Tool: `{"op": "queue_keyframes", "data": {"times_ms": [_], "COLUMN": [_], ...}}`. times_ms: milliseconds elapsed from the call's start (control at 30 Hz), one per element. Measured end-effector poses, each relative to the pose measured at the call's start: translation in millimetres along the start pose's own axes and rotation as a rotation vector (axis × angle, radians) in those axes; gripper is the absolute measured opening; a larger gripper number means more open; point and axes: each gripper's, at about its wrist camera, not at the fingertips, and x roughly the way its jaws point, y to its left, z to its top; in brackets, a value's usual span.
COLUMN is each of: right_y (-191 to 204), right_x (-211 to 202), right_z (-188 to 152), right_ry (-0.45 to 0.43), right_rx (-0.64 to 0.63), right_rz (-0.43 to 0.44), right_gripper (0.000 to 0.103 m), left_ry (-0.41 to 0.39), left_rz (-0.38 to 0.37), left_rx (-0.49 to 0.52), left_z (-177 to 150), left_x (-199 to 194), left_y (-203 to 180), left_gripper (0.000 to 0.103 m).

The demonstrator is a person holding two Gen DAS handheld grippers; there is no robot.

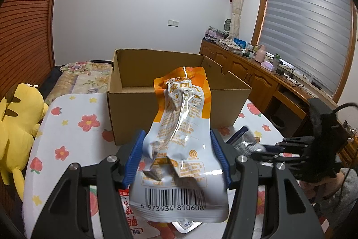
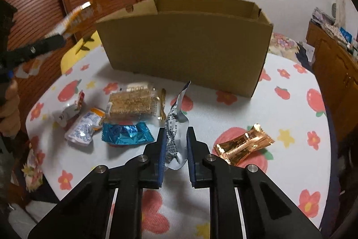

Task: Organize snacks
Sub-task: 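Carry both held pouches up and over the cardboard box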

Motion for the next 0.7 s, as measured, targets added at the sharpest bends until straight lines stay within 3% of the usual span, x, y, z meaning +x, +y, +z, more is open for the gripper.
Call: {"op": "queue_keyframes", "data": {"times_ms": [367, 700], "right_y": [-4, -17], "right_x": [-56, -45], "right_z": [58, 124], "right_ry": [-0.168, -0.247], "right_rx": [-0.045, -0.024], "right_rz": [-0.057, -0.109], "right_gripper": [0.014, 0.014], "left_ry": [-0.056, -0.039], "left_rz": [0.027, 0.075], "left_rx": [0.041, 0.029], "left_z": [37, 78], "left_x": [7, 53], "left_y": [-4, 16], "left_gripper": [0.058, 0.058]}}
